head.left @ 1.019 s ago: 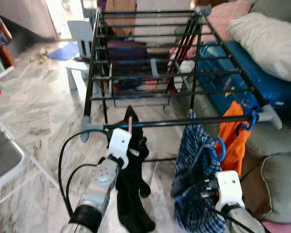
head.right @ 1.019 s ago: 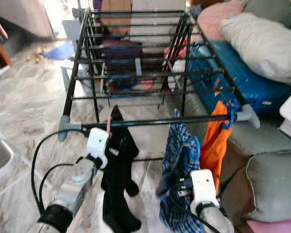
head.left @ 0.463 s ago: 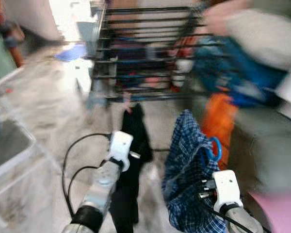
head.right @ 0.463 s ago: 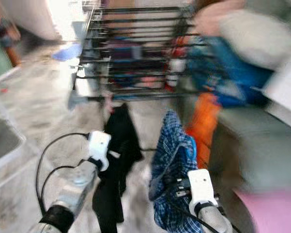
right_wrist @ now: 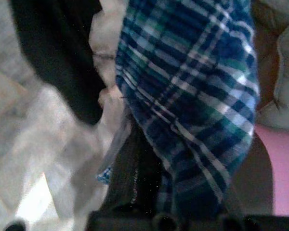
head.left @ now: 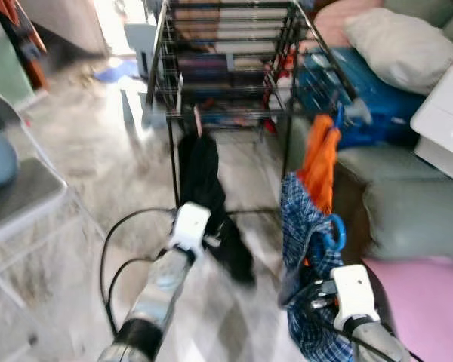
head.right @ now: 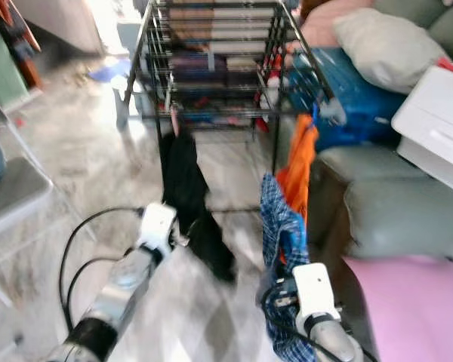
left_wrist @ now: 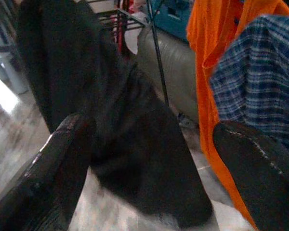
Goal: Hang hanger
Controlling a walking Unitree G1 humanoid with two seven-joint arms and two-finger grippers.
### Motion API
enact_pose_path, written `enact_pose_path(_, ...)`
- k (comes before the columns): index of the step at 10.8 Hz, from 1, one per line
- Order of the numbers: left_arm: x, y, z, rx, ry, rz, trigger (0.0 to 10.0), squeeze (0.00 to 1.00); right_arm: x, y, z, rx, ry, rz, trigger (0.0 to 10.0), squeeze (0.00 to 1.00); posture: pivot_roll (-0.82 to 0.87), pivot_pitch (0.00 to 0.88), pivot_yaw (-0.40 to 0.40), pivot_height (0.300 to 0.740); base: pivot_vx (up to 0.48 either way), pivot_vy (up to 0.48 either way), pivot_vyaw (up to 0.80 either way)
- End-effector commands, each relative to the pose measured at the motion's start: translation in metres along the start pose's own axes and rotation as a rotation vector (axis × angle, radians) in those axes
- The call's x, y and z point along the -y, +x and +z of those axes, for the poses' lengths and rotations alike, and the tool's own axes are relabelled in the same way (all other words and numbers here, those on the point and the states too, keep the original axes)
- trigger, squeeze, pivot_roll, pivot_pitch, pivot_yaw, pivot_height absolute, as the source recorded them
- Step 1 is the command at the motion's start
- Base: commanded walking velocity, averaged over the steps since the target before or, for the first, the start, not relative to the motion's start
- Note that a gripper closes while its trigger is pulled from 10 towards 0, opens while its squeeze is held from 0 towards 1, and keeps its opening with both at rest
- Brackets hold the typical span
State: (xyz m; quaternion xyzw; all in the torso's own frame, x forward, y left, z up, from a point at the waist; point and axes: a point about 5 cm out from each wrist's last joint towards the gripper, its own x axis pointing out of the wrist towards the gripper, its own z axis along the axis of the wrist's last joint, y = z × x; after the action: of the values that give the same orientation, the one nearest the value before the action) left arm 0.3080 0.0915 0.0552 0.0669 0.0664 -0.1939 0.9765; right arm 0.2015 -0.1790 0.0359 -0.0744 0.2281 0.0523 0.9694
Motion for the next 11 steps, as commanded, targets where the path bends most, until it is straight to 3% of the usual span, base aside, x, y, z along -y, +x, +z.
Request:
enact_pose_path(1, -0.006, -0.001, 0.000, 0.001, 0.008, 0.018, 10.0, 0.00, -0.002, 0.001, 0.008, 0.032, -0.004, 0.007, 10.0, 0.00, 0.01, 0.000, -0.029, 0.740, -0.356, 0.000, 0.00)
enact_pose_path(3, -0.006, -0.001, 0.000, 0.006, 0.010, 0.018, 10.0, 0.00, -0.002, 0.002, 0.005, 0.027, 0.000, 0.001, 10.0, 0.00, 0.01, 0.000, -0.026, 0.740, -0.315, 0.000, 0.00)
enact_pose_path(7, -0.006, 0.003, 0.002, -0.002, 0.045, -0.076, 10.0, 0.00, -0.001, 0.010, 0.008, 0.062, 0.041, -0.055, 10.0, 0.00, 0.02, 0.000, 0.039, 0.740, 0.000, 0.000, 0.00)
enact_pose_path(11, -0.017, 0.005, 0.003, -0.011, 0.049, -0.045, 10.0, 0.00, -0.003, 0.011, 0.014, 0.141, 0.111, -0.111, 10.0, 0.00, 0.03, 0.000, 0.029, 0.740, 0.000, 0.000, 0.00)
